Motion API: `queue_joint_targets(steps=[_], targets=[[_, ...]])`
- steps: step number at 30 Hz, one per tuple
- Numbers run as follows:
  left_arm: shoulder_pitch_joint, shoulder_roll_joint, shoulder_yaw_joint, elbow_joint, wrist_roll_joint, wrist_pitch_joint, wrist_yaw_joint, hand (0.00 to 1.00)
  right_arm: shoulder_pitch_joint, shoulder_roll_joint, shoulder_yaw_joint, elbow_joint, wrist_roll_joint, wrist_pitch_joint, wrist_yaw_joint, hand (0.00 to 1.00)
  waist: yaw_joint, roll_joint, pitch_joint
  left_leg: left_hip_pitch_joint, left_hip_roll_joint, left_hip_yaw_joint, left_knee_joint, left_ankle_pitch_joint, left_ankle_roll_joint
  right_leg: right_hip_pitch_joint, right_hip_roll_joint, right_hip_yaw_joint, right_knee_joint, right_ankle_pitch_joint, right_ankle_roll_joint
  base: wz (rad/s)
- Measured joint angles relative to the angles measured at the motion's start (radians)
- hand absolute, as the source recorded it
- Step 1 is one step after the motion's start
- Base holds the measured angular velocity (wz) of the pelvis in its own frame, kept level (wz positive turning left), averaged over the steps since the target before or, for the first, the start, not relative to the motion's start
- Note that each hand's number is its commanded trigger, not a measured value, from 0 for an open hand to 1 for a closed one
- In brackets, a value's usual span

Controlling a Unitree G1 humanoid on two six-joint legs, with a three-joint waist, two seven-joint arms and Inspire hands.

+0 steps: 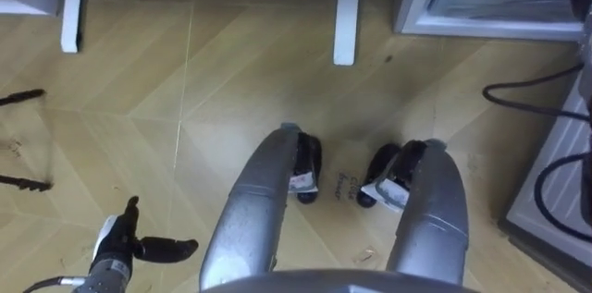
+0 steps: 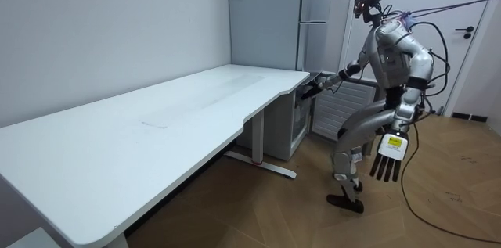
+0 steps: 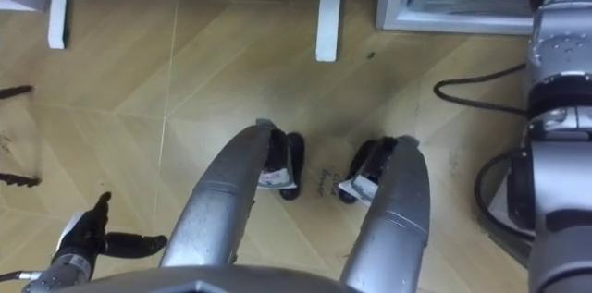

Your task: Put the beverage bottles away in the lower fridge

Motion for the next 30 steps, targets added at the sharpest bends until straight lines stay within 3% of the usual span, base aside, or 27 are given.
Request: queue_joint_targets(steps=[3,6,13,22,28,30], targets=[[0.0,0.003,0.001,-0.005,0.0,0.0,0.0,0.0,0.007,-0.001,0.007,0.029,-0.001,0.019,0.028,0.0,-0.002,-0.005,0.0018,0.013,0.006,-0.017,-0.022,0.009,-0.015,0.026,0.004,-0.024,-0.022,-0.004,-0.009,0.16],[0.001,0.003,0.001,-0.018,0.001,0.009,-0.007,0.0,0.021,0.0,0.007,0.042,-0.016,0.045,0.053,0.0,0.001,-0.007,0.0028,0.019,0.033,-0.029,-0.029,0.014,-0.024,0.049,0.029,-0.045,-0.05,0.002,-0.021,0.0],[-0.014,0.003,0.033,-0.029,0.0,0.005,-0.015,0.0,0.023,-0.001,0.007,0.099,-0.055,0.089,0.127,0.0,-0.028,-0.018,0.0068,0.03,0.034,-0.03,-0.036,0.019,-0.033,0.065,0.029,-0.056,-0.061,0.006,-0.031,0.0],[-0.02,0.0,0.049,0.007,0.001,0.01,-0.025,0.0,0.112,-0.002,0.007,0.144,-0.071,0.126,0.23,0.0,-0.049,-0.035,0.0059,0.082,0.035,-0.04,-0.089,0.02,-0.02,0.134,0.059,-0.062,-0.148,0.039,0.001,-0.05],[-0.031,0.0,0.05,0.04,0.008,0.014,-0.037,0.0,0.189,0.002,0.034,0.273,-0.225,0.167,0.265,0.0,-0.051,-0.037,0.0041,0.152,0.03,-0.041,-0.166,0.034,-0.001,0.209,0.073,-0.072,-0.241,0.07,0.029,-0.01],[-0.064,-0.001,0.05,0.088,0.0,0.015,-0.048,0.0,0.228,0.004,0.067,0.29,-0.291,0.171,0.264,0.0,-0.046,-0.039,0.0028,0.177,0.03,-0.041,-0.198,0.044,0.008,0.235,0.082,-0.075,-0.281,0.086,0.038,-0.05]])
